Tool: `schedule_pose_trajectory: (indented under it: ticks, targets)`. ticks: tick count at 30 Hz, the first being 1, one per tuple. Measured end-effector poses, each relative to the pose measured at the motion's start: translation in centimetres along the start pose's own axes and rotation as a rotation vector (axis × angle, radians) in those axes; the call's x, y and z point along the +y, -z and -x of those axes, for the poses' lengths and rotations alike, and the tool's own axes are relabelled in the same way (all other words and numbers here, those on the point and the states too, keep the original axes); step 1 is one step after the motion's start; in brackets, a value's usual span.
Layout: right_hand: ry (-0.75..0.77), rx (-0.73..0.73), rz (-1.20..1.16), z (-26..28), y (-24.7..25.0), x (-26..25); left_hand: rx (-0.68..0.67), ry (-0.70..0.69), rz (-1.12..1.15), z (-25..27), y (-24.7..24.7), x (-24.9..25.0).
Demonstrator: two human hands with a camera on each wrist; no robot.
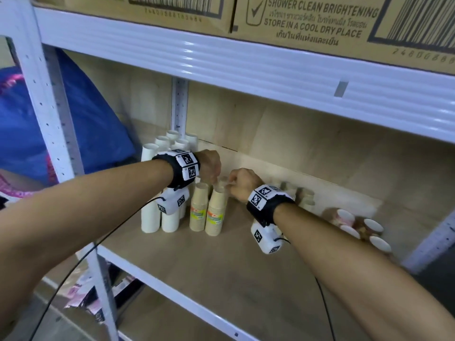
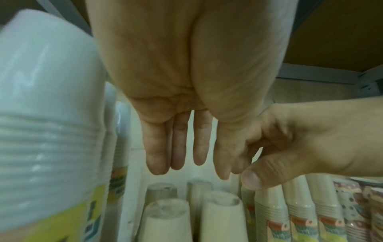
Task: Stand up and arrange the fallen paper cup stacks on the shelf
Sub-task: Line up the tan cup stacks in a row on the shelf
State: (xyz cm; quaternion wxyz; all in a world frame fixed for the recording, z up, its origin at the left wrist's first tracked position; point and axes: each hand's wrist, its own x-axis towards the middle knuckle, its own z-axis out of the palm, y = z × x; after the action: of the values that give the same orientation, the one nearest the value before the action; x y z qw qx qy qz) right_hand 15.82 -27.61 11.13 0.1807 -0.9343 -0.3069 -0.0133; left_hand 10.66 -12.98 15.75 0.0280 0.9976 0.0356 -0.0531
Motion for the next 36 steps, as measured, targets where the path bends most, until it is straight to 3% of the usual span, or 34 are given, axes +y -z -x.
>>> schedule_pose_trajectory:
  ticks: [19,32,36]
  targets:
    - [0.012,-0.086,-0.051,-1.5,-4.8,-0.9,-0.010,0.001,0.011,-0.2,-4.4,-1.6]
    - [0.031,-0.053,-0.089,0.5,-3.4,-0.7,0.062,-0.013,0.103,0.2,-4.3,-1.1]
    - [-0.029,-0.031,-0.089,1.5,-2.3,0.0,0.060,-0.020,0.150,0.2,-3.6,0.0]
